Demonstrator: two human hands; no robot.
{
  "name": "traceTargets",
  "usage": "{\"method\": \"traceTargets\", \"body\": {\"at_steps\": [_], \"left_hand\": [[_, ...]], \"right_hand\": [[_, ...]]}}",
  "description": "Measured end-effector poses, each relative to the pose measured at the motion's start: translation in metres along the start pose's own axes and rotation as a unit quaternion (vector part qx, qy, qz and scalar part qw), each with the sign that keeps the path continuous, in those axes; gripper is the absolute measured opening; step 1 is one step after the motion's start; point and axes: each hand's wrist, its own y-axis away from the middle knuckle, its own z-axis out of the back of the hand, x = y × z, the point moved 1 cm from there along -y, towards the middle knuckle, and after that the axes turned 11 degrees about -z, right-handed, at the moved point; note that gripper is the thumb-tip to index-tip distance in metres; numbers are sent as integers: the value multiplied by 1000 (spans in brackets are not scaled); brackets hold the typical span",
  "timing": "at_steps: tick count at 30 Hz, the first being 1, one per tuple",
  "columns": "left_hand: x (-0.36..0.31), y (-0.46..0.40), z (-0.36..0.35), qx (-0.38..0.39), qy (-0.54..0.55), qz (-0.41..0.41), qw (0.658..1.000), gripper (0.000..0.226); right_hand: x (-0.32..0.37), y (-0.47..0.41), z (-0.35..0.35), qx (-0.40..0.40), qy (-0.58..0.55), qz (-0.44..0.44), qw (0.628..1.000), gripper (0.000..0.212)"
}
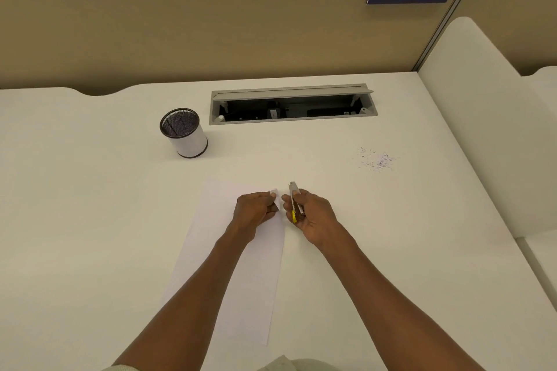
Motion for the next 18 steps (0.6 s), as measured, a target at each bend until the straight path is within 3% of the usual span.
{"method": "traceTargets", "body": {"at_steps": [4, 7, 9, 13, 18], "left_hand": [[-5, 3, 3, 14, 32, 26, 999, 7], [-7, 4, 6, 18, 23, 22, 999, 7], [-9, 4, 6, 24, 12, 16, 1000, 8], [-11, 4, 6, 34, 0, 7, 999, 13], [-13, 4, 8, 34, -19, 8, 999, 10]], "right_hand": [[5, -3, 1, -40, 210, 119, 970, 25], [10, -7, -3, -100, 389, 271, 875, 20], [12, -9, -7, -95, 453, 346, 816, 16], [14, -11, -16, -76, 530, 386, 752, 9], [16, -12, -18, -72, 570, 394, 717, 10]]}}
